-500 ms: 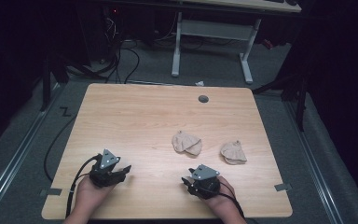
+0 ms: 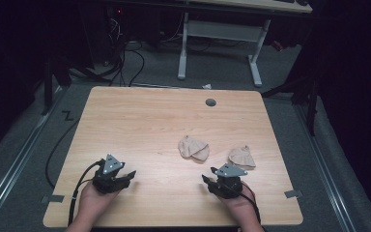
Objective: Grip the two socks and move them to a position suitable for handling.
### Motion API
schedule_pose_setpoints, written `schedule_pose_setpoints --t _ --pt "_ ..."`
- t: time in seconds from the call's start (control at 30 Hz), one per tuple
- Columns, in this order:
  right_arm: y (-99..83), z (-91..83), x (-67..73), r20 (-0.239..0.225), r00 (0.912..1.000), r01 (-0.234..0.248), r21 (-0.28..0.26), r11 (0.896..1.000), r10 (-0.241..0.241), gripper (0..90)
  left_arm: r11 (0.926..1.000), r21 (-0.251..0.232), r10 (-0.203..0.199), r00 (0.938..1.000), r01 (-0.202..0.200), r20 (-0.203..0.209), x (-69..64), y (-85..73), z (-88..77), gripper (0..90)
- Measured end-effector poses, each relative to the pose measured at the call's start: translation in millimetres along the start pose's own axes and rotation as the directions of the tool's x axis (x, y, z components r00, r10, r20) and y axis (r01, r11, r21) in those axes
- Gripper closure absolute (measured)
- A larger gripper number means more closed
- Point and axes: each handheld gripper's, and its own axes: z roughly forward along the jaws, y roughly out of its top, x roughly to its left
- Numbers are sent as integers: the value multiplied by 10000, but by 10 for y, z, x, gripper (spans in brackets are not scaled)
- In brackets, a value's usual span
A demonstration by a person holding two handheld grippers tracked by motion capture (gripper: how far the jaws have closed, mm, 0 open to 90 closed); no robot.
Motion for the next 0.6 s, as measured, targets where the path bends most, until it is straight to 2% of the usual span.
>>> schedule_pose_setpoints --t 0.2,0.23,0.3,0.37,0.4,0.47,0.6 --pt "-5 -24 -131 335 9987 -388 -66 9992 390 520 9994 -232 -261 9997 260 -23 42 -2 -51 441" --pt "-16 -60 -206 703 9964 -469 -142 9988 478 520 9991 -284 -310 9995 308 -43 49 -4 -52 440" --pt "-34 -112 -305 1030 9917 -749 -277 9968 774 519 9990 -284 -338 9994 337 -25 52 -7 -46 438" --pt "-44 -132 -346 1208 9887 -855 -323 9958 888 519 9991 -258 -329 9995 328 -36 52 -8 -41 437" --pt "-74 -180 -469 1636 9792 -1149 -424 9925 1203 512 9990 -274 -358 9994 357 -21 50 -6 -38 436" --pt "-107 -229 -593 2104 9671 -1351 -517 9895 1430 510 9990 -309 -326 9995 325 -24 45 0 -36 436" --pt "-165 -317 -790 2710 9441 -1758 -684 9820 1879 527 9992 -268 -294 9996 293 -20 52 3 -28 435"
